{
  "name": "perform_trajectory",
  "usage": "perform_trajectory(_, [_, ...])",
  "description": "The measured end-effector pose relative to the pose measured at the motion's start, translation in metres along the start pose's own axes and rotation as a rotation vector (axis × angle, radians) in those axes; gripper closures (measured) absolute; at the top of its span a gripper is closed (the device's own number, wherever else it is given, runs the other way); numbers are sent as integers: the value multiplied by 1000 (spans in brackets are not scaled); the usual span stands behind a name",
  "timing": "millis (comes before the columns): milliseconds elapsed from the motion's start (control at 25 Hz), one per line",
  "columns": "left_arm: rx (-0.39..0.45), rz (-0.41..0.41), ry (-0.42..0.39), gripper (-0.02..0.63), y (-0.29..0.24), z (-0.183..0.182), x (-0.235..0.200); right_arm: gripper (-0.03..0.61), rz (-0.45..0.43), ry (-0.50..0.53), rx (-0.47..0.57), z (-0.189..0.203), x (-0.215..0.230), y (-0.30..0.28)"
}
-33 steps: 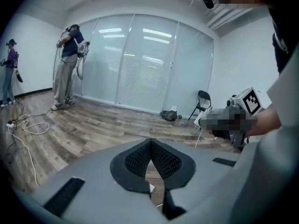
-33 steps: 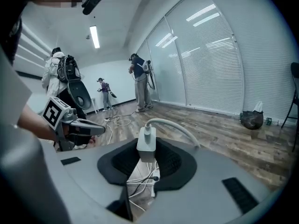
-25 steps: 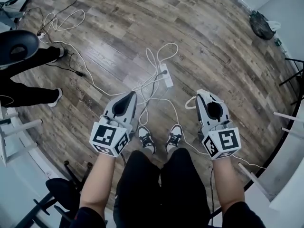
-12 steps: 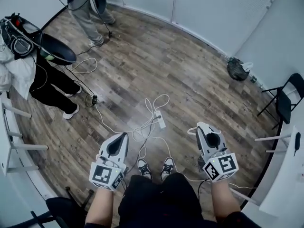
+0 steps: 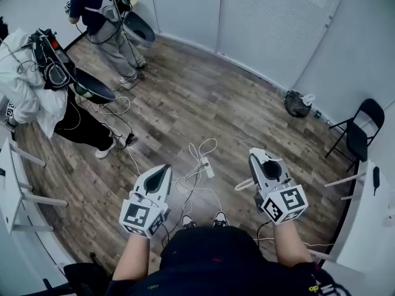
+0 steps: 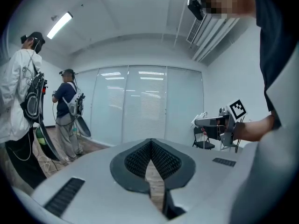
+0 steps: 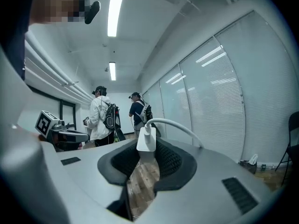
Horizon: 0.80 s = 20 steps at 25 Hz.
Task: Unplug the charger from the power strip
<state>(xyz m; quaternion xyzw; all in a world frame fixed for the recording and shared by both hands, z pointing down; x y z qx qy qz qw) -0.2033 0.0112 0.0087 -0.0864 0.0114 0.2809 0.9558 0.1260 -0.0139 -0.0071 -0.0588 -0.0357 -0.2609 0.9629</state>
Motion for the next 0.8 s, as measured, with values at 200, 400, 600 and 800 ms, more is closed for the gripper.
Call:
perform_trajectory(200, [46,0,19,594,11,-13,-2,471,-17,18,32,-13,-10,1])
perform_trajectory(400, [51,-2,23,594,20,-7,4,471,-21,14,30,-9,-18,8])
perform_trajectory(600, [66,-11,22,594,22,-4,-2,471,-35,20,32,-6,-24,3])
perform_trajectory(800, [67,-19,34,594,24,1,-6,471,-44,18,25,-2,-28,-1])
Point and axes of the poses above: the fingertips, and each gripper's own axes: y backward along the fingers, x to its right, z out of its underside, the point moved 9 cm from there along y, backward along the fingers, and after that the axes turned 1 degree about x, right-handed, at the moved point
